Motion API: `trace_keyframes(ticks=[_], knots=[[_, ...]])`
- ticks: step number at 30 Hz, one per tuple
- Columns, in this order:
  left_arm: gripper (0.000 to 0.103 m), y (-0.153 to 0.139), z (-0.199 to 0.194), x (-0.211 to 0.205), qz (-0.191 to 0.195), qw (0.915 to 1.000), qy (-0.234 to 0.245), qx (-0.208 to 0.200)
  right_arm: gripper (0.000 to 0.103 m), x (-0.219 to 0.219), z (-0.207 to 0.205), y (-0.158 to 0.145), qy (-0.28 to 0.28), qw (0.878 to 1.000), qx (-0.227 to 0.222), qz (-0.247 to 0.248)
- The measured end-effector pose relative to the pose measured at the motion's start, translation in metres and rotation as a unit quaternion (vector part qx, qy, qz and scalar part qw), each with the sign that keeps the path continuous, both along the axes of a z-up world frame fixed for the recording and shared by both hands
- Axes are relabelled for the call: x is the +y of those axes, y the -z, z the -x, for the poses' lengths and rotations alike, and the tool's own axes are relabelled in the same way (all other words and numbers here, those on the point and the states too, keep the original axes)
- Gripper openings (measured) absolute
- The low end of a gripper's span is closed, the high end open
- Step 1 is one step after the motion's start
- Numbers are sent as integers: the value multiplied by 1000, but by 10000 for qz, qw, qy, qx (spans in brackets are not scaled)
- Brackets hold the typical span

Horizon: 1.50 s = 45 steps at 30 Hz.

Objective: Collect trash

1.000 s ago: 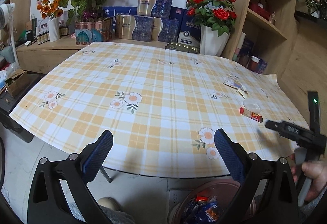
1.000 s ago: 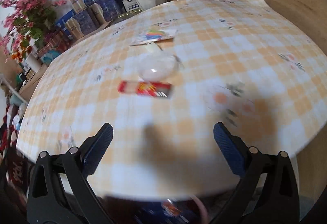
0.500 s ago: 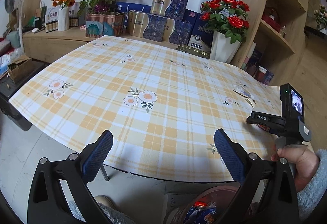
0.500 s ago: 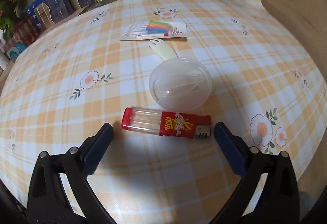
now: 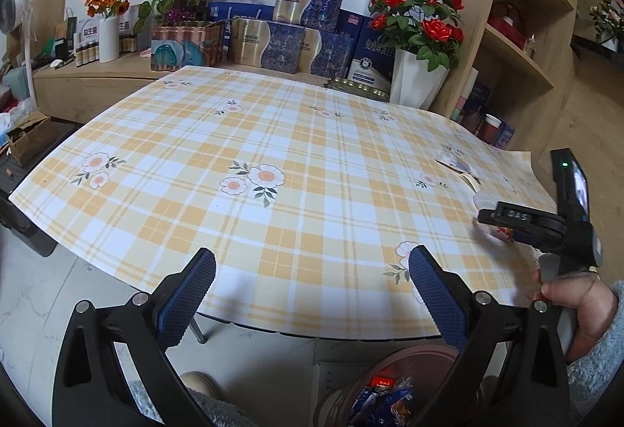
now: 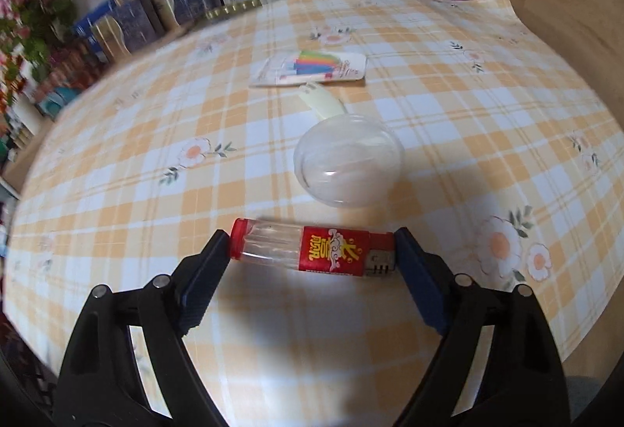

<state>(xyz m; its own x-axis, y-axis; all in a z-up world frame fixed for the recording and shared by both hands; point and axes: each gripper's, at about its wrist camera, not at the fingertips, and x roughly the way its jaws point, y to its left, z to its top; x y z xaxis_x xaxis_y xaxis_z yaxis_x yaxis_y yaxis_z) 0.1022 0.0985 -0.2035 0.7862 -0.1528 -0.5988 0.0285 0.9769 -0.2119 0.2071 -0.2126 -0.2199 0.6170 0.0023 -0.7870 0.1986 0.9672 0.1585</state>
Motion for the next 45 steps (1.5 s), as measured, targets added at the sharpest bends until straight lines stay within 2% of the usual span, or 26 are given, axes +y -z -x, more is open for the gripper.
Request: trace_keyframes(ticks=[5,11,13,15,18,22,27,30,33,36,37,38,45], knots=[[97,-8,-23,-21,383,9975,514,302,84,-35,32,-15,-184,9988,-457,-17],[97,-42,-82,-109,594,9867,1470,359,84,-80,52,-26,-110,9970,-752,117],[97,-49,-100,-152,443,9797,1944,218,84,-96,57,-31,-59,9959,-901,82],[97,-47,-117,-196,126,9697,2428,236,84,-107,59,-33,-3,9952,-981,37],[97,-28,-144,-249,-231,9547,2888,676,84,-123,65,-37,97,9938,-1103,-49],[97,-2,-169,-286,-614,9472,2930,1144,84,-138,73,-36,171,9925,-1202,-133],[97,19,-188,-301,-803,9468,2748,1471,84,-146,77,-32,180,9915,-1264,-235],[97,31,-195,-307,-951,9454,2669,1610,84,-150,79,-28,201,9910,-1282,-331],[97,32,-198,-313,-1100,9460,2628,1546,84,-151,80,-24,206,9909,-1264,-407],[88,33,-196,-316,-1349,9448,2596,1478,84,-152,82,-23,201,9908,-1254,-468],[78,32,-195,-316,-1450,9444,2579,1434,84,-152,82,-23,200,9908,-1252,-476],[65,31,-194,-315,-1518,9441,2582,1377,84,-152,82,-23,198,9908,-1252,-484],[64,21,-177,-289,-1243,9458,2657,1394,84,-142,88,-31,79,9903,-1294,-506]])
